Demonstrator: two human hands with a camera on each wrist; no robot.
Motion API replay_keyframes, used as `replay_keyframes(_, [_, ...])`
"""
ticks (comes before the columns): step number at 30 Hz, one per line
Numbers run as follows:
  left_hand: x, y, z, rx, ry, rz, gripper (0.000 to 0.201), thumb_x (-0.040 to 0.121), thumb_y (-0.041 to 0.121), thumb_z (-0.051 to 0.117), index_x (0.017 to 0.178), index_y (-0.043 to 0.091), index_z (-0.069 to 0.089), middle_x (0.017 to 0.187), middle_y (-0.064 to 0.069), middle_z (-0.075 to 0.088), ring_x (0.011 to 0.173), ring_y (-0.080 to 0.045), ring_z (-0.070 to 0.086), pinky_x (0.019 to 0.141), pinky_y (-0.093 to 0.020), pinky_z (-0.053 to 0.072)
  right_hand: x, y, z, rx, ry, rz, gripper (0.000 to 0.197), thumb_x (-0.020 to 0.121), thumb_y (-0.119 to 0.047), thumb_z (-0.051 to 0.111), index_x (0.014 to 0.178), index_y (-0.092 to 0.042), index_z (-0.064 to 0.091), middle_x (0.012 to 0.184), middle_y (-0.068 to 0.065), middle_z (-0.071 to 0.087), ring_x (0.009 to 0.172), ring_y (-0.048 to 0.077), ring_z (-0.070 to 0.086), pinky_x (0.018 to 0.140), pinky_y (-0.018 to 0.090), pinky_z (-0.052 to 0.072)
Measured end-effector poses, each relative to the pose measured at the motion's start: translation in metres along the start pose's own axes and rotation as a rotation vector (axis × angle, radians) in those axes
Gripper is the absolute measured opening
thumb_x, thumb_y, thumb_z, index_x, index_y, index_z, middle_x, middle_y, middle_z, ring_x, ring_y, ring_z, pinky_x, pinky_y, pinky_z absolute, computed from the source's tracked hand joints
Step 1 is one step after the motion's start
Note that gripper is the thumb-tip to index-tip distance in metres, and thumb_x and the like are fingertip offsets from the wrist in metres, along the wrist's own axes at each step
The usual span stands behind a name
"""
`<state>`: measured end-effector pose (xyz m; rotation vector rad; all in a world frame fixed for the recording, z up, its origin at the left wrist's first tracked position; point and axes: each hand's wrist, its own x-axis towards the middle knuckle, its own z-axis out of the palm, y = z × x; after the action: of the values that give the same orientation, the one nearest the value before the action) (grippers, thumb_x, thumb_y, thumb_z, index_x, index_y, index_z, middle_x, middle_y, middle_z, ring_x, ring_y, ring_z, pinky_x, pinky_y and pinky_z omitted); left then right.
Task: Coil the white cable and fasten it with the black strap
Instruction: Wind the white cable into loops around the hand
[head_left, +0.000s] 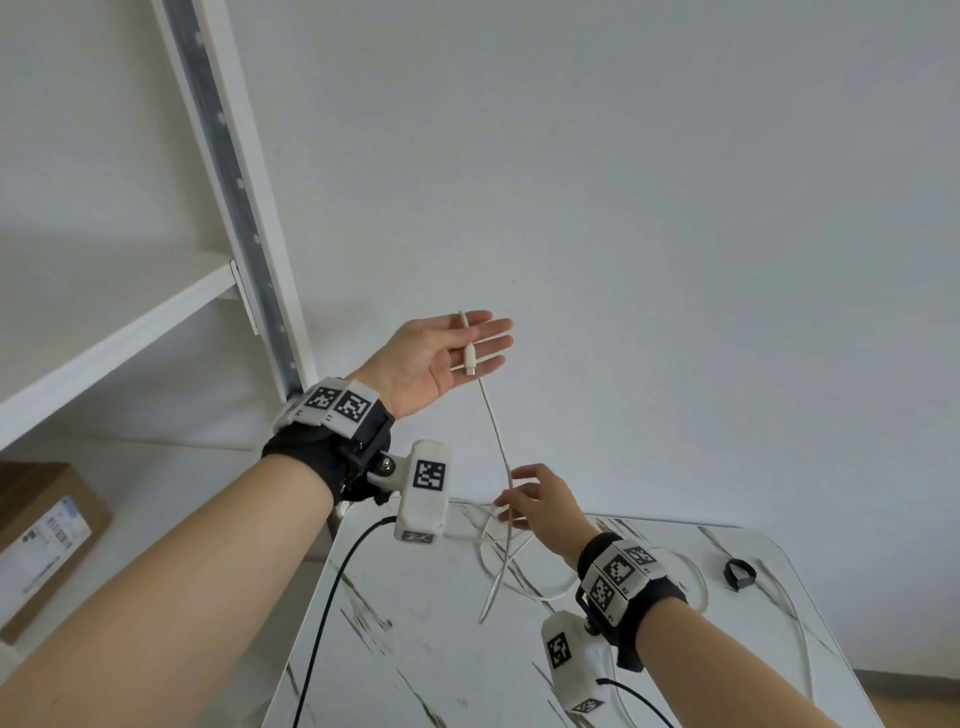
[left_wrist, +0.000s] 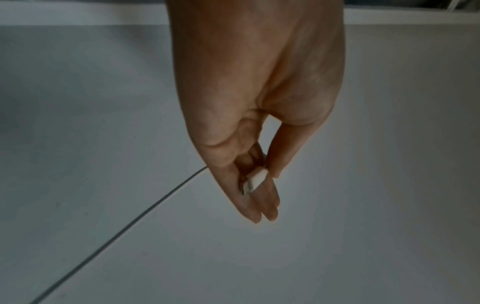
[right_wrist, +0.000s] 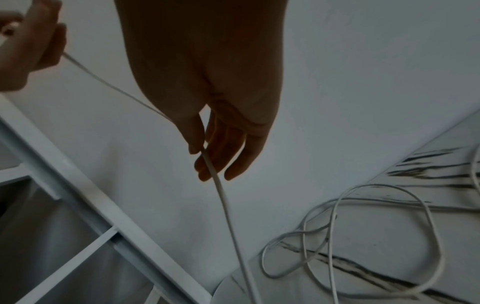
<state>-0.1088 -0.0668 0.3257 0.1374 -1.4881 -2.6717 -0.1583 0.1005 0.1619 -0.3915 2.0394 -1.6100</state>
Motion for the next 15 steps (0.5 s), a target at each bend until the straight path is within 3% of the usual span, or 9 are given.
replay_keyframes(4, [0.000, -0.007, -0.015, -0.007, 0.025, 0.005, 0.020, 0.094, -0.003, 0.046, 0.109, -0.003, 0.059, 0.104, -0.013, 0.073, 0.094, -0.025, 0.072, 0.085, -0.035, 0.058, -0.001, 0.001, -0.014, 0.033, 0.093, -0.045, 0.008, 0.090, 0.001, 0.052, 0.096, -0.004, 0.054, 0.075, 0.009, 0.064, 0.060, 0.019, 0.059, 0.053, 0.021, 0.053])
replay_keyframes(9, [-0.001, -0.021, -0.021, 0.027, 0.035, -0.030, 0.025, 0.096, 0.000, 0.044, 0.117, -0.006, 0.055, 0.109, -0.015, 0.070, 0.098, -0.026, 0.070, 0.086, -0.035, 0.058, 0.000, -0.005, -0.016, -0.271, 0.085, -0.141, 0.015, 0.092, -0.010, 0.049, 0.097, -0.014, 0.063, 0.074, -0.001, 0.061, 0.062, 0.010, 0.053, 0.053, 0.023, 0.048])
replay_keyframes(13, [-0.001, -0.035, -0.027, 0.171, 0.069, -0.045, 0.026, 0.097, 0.002, 0.043, 0.120, -0.004, 0.054, 0.113, -0.016, 0.067, 0.103, -0.028, 0.067, 0.090, -0.035, 0.055, -0.003, -0.018, -0.016, -0.518, 0.091, -0.314, 0.019, 0.094, -0.016, 0.047, 0.100, -0.022, 0.065, 0.083, -0.002, 0.058, 0.081, 0.016, 0.057, 0.071, 0.029, 0.046])
replay_keyframes(15, [-0.002, -0.042, -0.032, 0.250, 0.089, -0.045, 0.028, 0.098, 0.004, 0.044, 0.123, -0.003, 0.053, 0.115, -0.016, 0.066, 0.104, -0.027, 0.066, 0.093, -0.034, 0.053, -0.003, -0.024, -0.017, -0.563, 0.088, -0.381, 0.019, 0.095, -0.016, 0.048, 0.101, -0.020, 0.066, 0.085, 0.000, 0.054, 0.078, 0.017, 0.053, 0.070, 0.022, 0.041])
